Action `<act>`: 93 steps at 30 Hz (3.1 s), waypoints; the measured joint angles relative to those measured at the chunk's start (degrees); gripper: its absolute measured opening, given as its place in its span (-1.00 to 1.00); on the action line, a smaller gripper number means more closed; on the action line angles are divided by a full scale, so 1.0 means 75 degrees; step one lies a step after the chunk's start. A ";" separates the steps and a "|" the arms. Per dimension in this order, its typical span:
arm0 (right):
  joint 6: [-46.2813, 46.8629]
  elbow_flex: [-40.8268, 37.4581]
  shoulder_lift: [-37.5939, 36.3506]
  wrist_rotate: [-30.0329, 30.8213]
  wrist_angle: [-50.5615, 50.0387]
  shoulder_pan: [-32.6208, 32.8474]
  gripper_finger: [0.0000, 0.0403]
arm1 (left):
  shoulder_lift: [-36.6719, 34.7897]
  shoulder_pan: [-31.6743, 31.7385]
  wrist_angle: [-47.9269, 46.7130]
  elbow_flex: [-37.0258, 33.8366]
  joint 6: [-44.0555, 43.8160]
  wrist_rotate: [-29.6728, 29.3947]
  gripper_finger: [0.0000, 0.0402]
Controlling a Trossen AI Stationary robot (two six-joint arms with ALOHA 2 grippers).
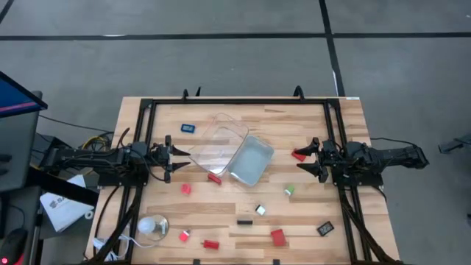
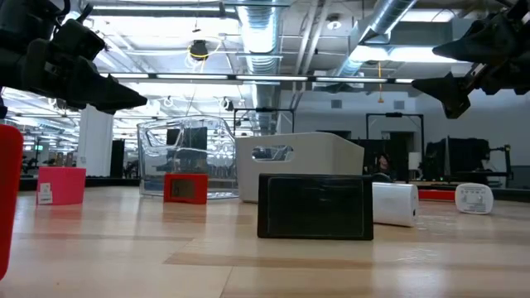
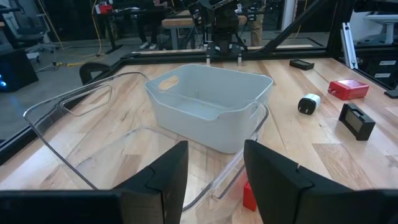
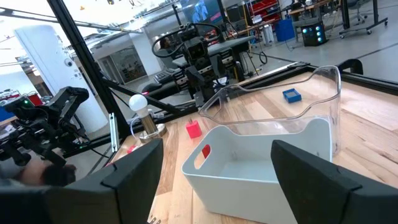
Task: Pick & Place Office items
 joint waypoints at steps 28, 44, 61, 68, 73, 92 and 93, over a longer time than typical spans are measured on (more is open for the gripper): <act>0.0535 -0.0001 0.0000 -0.0526 0.1641 0.0080 0.44 | 0.0028 -0.0001 0.0605 -0.0002 0.0327 0.0006 -0.24; -0.2343 -0.0087 0.0996 -0.0215 0.4807 0.2940 0.44 | 0.0221 -0.0010 0.5441 0.0001 -0.1237 0.3846 -0.24; -0.1359 0.3055 0.4297 0.1376 0.2101 0.1323 0.44 | 0.1304 -0.0007 0.7164 0.0884 -0.0050 0.4371 -0.24; -0.2802 0.4646 0.5976 0.0704 0.2911 0.1656 0.44 | 0.1794 -0.0404 0.7133 0.1669 -0.0503 0.5958 -0.27; -0.3793 0.6008 0.6843 0.1529 0.2934 0.2488 0.44 | 0.1967 -0.1187 0.7096 0.1700 -0.0166 0.6160 -0.34; 0.2790 1.1167 0.9293 0.1680 -1.0198 0.0482 0.44 | 0.1818 -0.1581 0.4993 0.2032 0.1829 0.3602 -0.45; 0.3063 1.1095 0.9408 0.1646 -1.0554 0.0338 0.44 | 0.1761 -0.1581 0.4495 0.2183 0.1950 0.3331 -0.45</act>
